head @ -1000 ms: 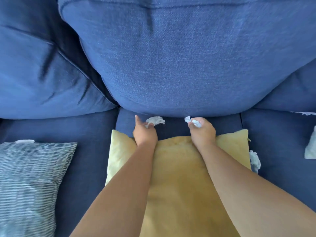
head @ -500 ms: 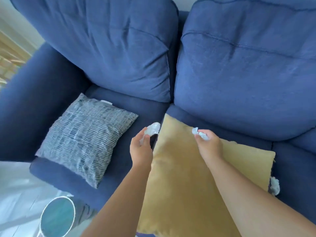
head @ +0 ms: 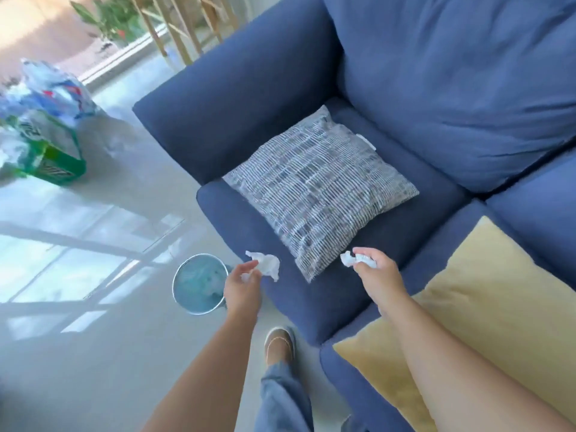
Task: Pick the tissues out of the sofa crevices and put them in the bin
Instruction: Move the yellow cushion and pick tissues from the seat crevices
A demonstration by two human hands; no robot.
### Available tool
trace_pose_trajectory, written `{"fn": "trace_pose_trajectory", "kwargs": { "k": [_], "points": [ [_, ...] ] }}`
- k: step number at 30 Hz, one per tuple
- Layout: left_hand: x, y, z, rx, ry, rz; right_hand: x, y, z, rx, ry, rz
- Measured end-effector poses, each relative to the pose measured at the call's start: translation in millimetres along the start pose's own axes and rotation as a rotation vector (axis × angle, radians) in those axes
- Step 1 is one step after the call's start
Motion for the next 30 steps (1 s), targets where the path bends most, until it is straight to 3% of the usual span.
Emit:
{"fn": "trace_pose_trajectory", "kwargs": {
  "k": [5,12,30],
  "points": [
    [28.6,78.4,-59.7,-0.042,-0.005,-0.121,13.5,-25.7,134.3,0.313,-0.092,0.13],
    [67.4,168.6,-129.0,-0.167,0.088,-0.169,35.7,-33.5,268.0,0.422,-0.343,0.078],
    [138.9,222.3,-142.6,-0.068,0.264,-0.122,28.7,-50.4,419.7,0.554,-0.602,-0.013]
  ]
}}
Point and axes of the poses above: each hand's wrist, its own y-axis towards the middle knuckle, its own z-axis out of the palm, x = y × z, the point moved 5 cm from there along y, towards the middle knuckle, and after that the axes turned 11 degrees about -x, right-handed, at the moved point
